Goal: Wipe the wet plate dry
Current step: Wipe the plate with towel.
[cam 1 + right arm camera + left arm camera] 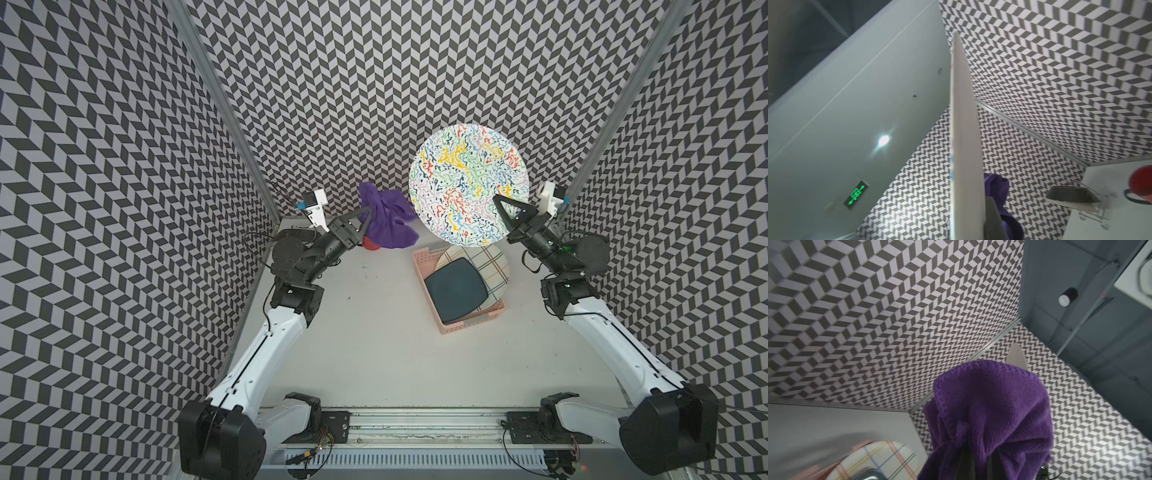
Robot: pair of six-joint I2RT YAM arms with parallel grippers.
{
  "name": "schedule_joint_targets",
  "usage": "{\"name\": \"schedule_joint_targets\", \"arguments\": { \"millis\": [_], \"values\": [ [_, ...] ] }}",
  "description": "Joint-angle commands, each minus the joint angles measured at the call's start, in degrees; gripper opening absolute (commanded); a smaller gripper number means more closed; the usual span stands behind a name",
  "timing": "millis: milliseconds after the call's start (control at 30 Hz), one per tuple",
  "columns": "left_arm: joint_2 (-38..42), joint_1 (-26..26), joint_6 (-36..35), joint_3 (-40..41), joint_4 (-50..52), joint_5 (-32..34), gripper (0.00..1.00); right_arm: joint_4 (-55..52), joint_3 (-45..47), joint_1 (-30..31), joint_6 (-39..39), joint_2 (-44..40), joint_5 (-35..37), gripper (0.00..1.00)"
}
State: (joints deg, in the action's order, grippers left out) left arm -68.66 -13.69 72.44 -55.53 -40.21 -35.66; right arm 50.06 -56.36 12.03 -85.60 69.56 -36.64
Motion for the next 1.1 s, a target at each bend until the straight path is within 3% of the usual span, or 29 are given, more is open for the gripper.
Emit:
{"name": "schedule_joint_targets", "arguments": {
  "millis": [0, 300, 500, 667, 767, 900, 967, 1067],
  "values": [
    [-3.0, -1.0, 17.7, -4.0, -23.2, -5.4, 0.00, 14.2, -1.5, 0.8, -6.8, -0.2, -5.4, 0.00],
    [-9.2, -4.4, 29.3, -10.5, -37.5, -0.4, 0.00, 12.1, -2.3, 6.6, -5.1, 3.3, -8.8, 0.00],
    [-11.1, -12.4, 26.1, -13.1, -34.1, -0.3, 0.00, 12.8, -8.6, 12.7, -2.6, 8.7, -8.8, 0.00],
    [-14.4, -20.2, 25.4, -13.5, -36.1, 2.2, 0.00, 14.3, -16.1, 11.3, -3.2, 14.0, -4.8, 0.00],
    [-15.0, -19.6, 27.5, -14.4, -39.1, 4.6, 0.00, 13.6, -17.8, 7.8, -4.4, 14.7, -2.8, 0.00],
    [-15.4, -14.5, 34.7, -15.2, -44.9, 10.7, 0.00, 15.8, -12.1, 4.8, -5.3, 11.3, -2.8, 0.00],
    [-17.3, -13.9, 38.9, -15.9, -48.3, 13.8, 0.00, 14.9, -9.6, 6.8, -1.9, 8.9, -5.5, 0.00],
    [-20.0, -16.8, 39.5, -18.4, -49.3, 12.9, 0.00, 9.0, -7.9, 12.7, 5.4, 6.4, -5.9, 0.00]
  ]
}}
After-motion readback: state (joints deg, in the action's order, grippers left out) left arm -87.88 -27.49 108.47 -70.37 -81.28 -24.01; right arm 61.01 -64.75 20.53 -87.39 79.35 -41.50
